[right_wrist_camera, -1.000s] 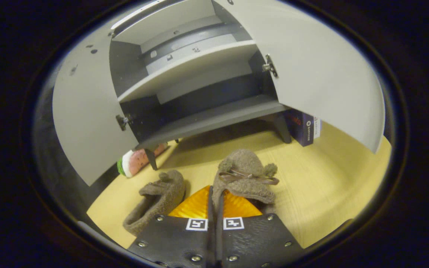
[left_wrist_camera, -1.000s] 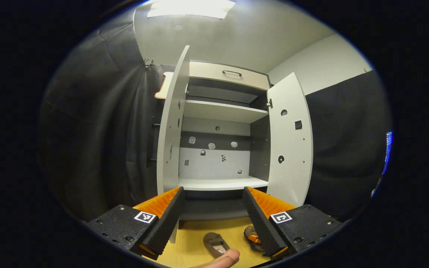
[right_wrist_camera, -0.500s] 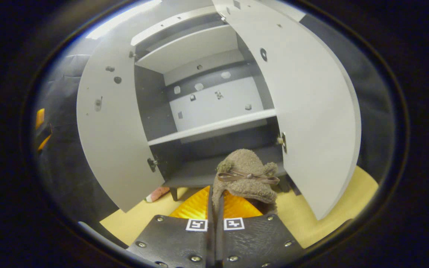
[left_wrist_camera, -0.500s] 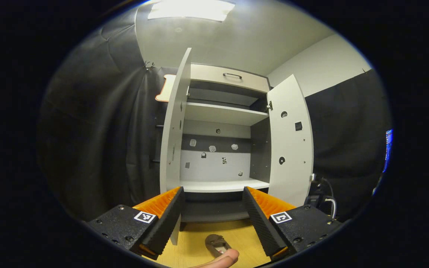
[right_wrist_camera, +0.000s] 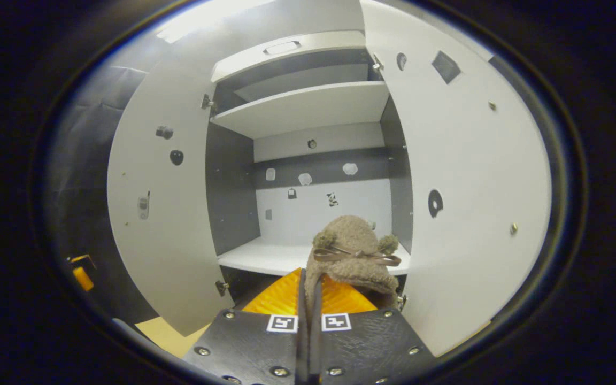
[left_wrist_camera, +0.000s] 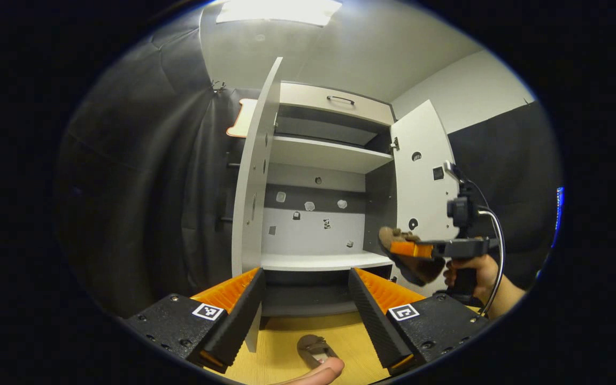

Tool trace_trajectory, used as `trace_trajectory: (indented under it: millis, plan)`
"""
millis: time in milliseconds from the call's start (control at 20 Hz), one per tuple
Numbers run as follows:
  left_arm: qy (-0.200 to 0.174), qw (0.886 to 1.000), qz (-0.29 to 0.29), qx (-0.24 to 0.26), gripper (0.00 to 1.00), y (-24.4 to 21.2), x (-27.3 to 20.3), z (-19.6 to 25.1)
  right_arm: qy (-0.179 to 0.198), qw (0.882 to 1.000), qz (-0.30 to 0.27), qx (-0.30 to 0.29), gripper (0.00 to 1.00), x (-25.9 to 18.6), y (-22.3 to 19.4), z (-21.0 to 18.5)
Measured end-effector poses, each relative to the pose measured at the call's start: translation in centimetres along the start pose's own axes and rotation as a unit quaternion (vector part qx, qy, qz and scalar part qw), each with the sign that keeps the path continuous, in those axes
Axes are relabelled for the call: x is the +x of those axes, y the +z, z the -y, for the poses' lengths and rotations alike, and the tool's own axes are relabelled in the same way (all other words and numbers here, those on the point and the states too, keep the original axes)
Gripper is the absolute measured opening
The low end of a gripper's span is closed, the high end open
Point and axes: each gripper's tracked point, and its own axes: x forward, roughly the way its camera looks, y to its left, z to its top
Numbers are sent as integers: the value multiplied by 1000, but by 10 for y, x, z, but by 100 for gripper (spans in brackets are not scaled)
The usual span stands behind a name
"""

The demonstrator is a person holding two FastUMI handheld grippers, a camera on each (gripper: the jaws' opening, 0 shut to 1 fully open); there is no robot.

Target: Grab one shoe with the right hand and put it into the shoe cabinet, grab the other shoe with the left hand and put it into the shoe cabinet; then close the right door with the right hand and the left door with the left hand.

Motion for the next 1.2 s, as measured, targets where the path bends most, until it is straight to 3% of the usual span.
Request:
trace_trajectory:
  millis: [300,550,650,900,1000,1200]
  plan:
    - [6,1000,-6,-3,96,-8,13,-9,5,999,-21,-46,2,107,38,3]
    - [0,1000,-9,-3,93,-15,24,-13,-29,996,-53,-64,2,197,10,22]
    - [-5,1000,-12,-4,96,-20,30,-15,-39,995,-65,-69,2,224,-4,29]
    - [-1,1000,-14,4,96,-28,47,-24,-70,989,-80,-103,2,274,-24,53]
    - [17,1000,-5,19,96,-29,51,-32,-78,986,-96,-113,4,279,-37,60]
    - [14,1000,-11,18,96,-36,52,-28,-87,989,-89,-85,14,280,-30,68]
